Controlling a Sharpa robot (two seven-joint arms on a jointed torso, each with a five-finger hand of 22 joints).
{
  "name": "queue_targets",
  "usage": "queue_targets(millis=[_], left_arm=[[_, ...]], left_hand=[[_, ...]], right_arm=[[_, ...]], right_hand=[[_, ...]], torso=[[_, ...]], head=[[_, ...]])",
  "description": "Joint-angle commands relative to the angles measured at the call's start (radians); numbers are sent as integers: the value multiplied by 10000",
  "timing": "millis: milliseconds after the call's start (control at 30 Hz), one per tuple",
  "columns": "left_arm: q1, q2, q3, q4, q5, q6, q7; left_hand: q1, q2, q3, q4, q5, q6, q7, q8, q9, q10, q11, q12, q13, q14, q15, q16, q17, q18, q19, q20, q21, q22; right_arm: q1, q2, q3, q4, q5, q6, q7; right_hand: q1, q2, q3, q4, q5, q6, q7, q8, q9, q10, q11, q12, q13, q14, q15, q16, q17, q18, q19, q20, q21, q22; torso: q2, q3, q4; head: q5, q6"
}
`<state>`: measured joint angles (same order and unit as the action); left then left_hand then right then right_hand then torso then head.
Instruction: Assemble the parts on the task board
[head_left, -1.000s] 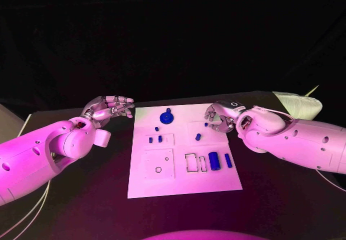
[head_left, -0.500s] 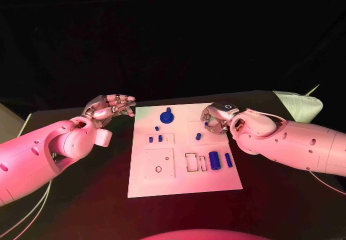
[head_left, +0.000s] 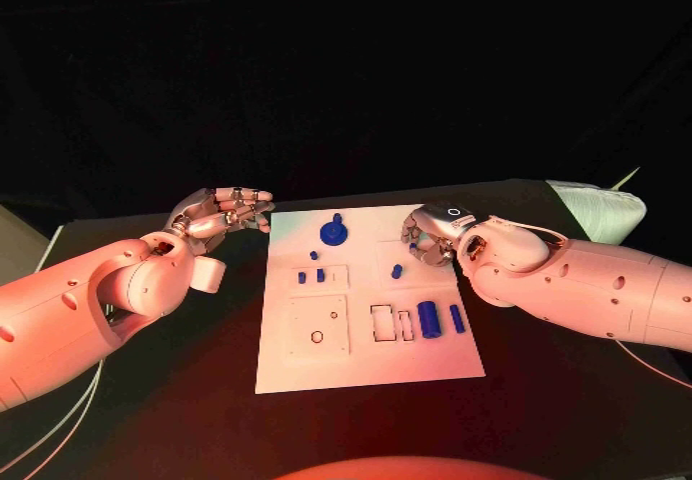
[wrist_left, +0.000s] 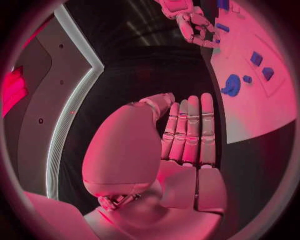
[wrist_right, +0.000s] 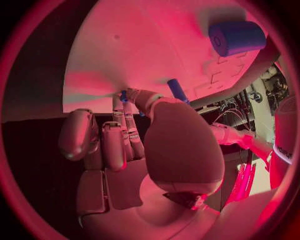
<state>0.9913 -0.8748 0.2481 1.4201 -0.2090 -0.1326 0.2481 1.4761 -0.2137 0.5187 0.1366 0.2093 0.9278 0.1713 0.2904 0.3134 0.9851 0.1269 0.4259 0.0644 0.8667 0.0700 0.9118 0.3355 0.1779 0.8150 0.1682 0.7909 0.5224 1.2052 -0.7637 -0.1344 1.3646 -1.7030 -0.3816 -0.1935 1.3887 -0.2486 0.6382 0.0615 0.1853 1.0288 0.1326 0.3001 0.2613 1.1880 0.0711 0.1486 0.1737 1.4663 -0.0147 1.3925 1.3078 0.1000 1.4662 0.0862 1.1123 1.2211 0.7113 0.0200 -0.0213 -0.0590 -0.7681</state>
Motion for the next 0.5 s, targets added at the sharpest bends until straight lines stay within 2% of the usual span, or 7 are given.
queue_targets(millis=[33, 500], left_arm=[[-2, -8, 10, 33, 22, 28, -15], [-20, -87, 9, 40, -150, -75, -147]], left_hand=[[79, 21, -8, -35, 60, -11, 68, -37, -15, 75, -13, -63, 14, 100, 4, -63, 14, 38, 51, -20, -21, 14], [82, 36, -11, -37, 58, -5, 83, -49, -16, 82, -4, -92, 15, 106, 8, -69, 16, 36, 56, -20, -13, 21]], right_arm=[[-77, 10, -48, 40, -339, 410, -110], [-113, -94, -49, 224, -1060, 664, -560]], right_hand=[[203, 133, 128, -90, 7, 97, -9, 53, 34, 156, -79, 114, 59, 537, -47, 55, 152, -84, 84, -109, 61, 38], [162, 43, 180, -274, -39, 193, -33, 105, 95, 203, -94, 70, 60, 537, -65, 62, 147, -88, 80, -155, 80, 70]], torso=[[-7, 5, 1], [-7, 16, -6]], head=[[-6, -11], [-22, -16]])
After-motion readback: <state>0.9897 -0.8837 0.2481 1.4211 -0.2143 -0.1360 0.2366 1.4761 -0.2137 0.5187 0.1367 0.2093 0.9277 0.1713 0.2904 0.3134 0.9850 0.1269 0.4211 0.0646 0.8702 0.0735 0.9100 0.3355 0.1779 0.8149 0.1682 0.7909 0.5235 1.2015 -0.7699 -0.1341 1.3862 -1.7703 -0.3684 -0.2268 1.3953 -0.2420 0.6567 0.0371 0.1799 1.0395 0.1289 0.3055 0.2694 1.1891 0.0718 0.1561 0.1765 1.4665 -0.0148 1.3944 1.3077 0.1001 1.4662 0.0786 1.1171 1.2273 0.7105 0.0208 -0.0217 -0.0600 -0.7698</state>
